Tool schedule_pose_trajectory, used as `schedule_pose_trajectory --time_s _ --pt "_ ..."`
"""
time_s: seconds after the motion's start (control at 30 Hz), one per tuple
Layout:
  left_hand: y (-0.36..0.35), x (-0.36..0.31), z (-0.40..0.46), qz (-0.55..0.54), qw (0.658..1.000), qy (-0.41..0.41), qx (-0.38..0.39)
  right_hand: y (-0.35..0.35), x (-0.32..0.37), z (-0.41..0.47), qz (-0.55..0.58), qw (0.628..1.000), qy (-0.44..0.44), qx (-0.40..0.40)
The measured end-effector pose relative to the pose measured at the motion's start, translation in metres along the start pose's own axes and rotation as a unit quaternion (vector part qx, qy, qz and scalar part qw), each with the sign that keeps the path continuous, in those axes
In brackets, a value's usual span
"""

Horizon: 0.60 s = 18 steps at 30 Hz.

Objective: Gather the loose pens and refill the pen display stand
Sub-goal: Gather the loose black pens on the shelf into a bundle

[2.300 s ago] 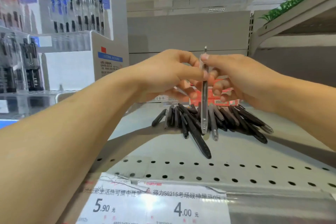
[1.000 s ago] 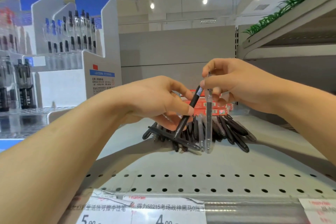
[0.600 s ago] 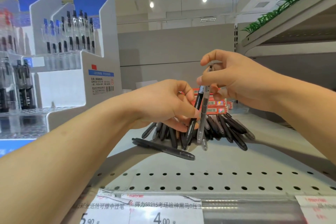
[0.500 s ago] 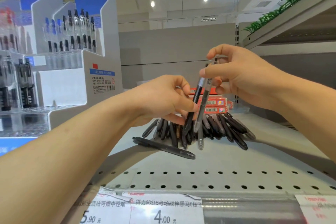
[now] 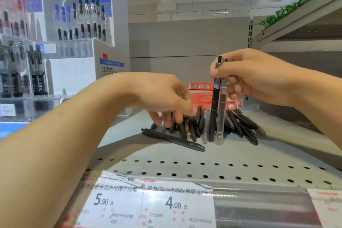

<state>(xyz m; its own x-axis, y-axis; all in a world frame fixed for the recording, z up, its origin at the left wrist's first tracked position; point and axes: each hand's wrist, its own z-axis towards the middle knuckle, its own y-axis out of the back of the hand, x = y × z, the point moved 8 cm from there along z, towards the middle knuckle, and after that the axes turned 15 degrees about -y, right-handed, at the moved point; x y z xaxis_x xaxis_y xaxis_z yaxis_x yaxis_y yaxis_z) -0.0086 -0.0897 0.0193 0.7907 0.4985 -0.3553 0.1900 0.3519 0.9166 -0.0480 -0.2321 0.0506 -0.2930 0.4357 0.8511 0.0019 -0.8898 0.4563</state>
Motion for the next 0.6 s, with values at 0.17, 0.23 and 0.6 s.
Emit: schedule_pose_trajectory --time_s 0.17,0.23,0.6 --pt "0.002 0.05 -0.021 0.104 0.967 0.206 0.109 -0.012 -0.006 0.0 -0.01 1.0 -0.012 0.023" --pt "-0.008 0.055 -0.019 0.117 0.958 0.227 0.13 -0.012 -0.005 -0.001 -0.03 0.999 -0.014 0.01" --pt "-0.013 0.061 -0.018 0.127 0.951 0.24 0.145 -0.016 0.0 -0.003 -0.06 0.998 0.015 0.017"
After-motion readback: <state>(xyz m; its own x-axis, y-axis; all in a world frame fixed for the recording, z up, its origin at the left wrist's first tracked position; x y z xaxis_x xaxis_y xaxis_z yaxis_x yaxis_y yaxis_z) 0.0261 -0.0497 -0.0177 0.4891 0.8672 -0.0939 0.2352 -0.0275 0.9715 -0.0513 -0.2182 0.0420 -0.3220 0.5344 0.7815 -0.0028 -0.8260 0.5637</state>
